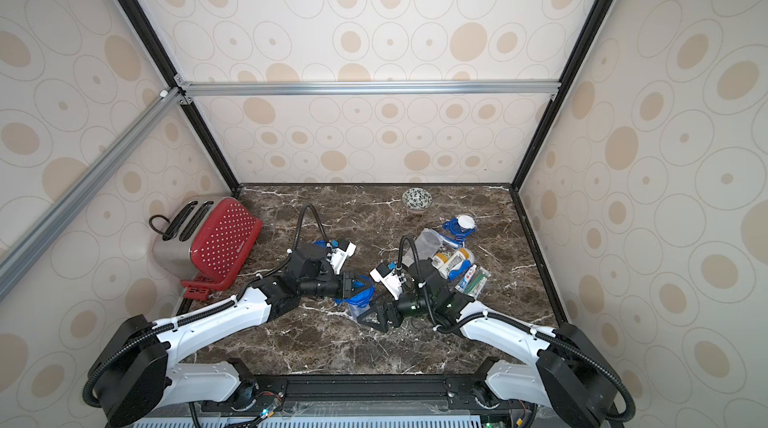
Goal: Take out toiletry kits
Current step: Unfasten the latch on the container.
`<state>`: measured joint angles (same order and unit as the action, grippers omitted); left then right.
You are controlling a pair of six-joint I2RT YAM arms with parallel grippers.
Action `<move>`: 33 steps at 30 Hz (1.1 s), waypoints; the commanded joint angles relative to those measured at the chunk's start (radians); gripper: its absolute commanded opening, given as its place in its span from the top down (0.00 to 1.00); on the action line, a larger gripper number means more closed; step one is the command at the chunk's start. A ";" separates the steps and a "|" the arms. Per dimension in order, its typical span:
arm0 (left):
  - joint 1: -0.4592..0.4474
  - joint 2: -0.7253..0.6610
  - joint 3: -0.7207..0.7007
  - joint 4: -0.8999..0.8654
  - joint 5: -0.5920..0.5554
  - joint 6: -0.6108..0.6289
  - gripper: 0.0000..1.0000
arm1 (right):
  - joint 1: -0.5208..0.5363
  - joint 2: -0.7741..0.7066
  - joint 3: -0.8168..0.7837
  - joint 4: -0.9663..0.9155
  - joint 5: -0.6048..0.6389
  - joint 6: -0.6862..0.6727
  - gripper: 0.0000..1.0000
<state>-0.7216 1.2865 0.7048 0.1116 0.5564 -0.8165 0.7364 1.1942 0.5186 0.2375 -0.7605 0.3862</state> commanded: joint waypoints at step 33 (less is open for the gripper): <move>0.001 0.034 -0.132 0.013 -0.042 -0.016 1.00 | 0.070 0.107 -0.048 0.539 -0.077 0.147 0.14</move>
<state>-0.7177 1.2770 0.6285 0.2531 0.5484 -0.8242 0.7879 1.3079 0.4603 0.5812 -0.7971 0.5262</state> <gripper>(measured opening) 0.047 0.858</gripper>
